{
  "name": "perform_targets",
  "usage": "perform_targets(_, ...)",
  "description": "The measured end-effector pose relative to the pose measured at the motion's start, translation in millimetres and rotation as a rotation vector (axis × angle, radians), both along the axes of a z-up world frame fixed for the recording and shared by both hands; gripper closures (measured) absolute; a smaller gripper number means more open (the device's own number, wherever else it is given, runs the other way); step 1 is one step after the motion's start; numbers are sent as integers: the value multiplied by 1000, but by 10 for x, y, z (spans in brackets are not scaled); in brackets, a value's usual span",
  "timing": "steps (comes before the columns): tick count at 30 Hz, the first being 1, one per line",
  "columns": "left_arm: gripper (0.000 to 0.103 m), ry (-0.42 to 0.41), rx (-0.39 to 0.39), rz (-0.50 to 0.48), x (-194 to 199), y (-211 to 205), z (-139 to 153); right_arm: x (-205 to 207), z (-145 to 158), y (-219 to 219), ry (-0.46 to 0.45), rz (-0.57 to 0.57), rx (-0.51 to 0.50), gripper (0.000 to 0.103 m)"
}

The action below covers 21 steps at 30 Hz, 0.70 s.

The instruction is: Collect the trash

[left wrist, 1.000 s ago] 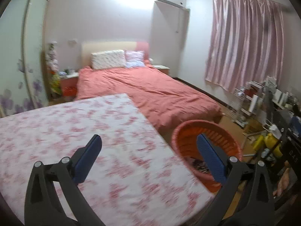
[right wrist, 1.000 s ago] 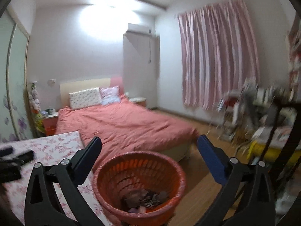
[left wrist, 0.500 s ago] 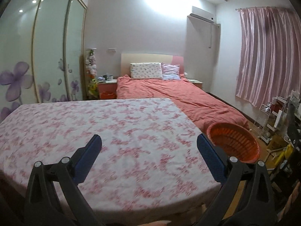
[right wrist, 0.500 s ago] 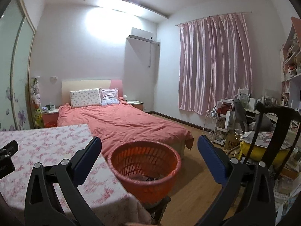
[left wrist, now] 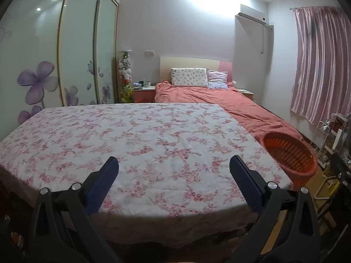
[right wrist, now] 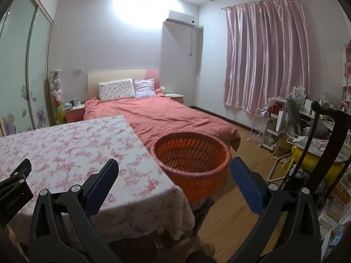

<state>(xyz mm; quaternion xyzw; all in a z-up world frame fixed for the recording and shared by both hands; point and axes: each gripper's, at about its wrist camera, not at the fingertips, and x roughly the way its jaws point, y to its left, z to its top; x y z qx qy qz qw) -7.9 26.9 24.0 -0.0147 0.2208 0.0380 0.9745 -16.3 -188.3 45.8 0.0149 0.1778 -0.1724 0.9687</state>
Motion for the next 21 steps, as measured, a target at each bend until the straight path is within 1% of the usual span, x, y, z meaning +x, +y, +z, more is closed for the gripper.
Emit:
perform_targets(4, 4, 2, 19, 10, -46, 20, -48, -12, -101, 86, 10, 10, 7, 2)
perform_targets(8, 4, 24, 31, 14, -40, 22, -104, -18, -173, 82, 39, 29, 60, 2)
perform_targets(15, 4, 55, 36, 19, -46, 10, -181, -25, -235, 152, 64, -40, 12, 2)
perform_targets(21, 4, 55, 20, 10, -76, -11, -183, -48, -247, 59, 68, -73, 19, 2)
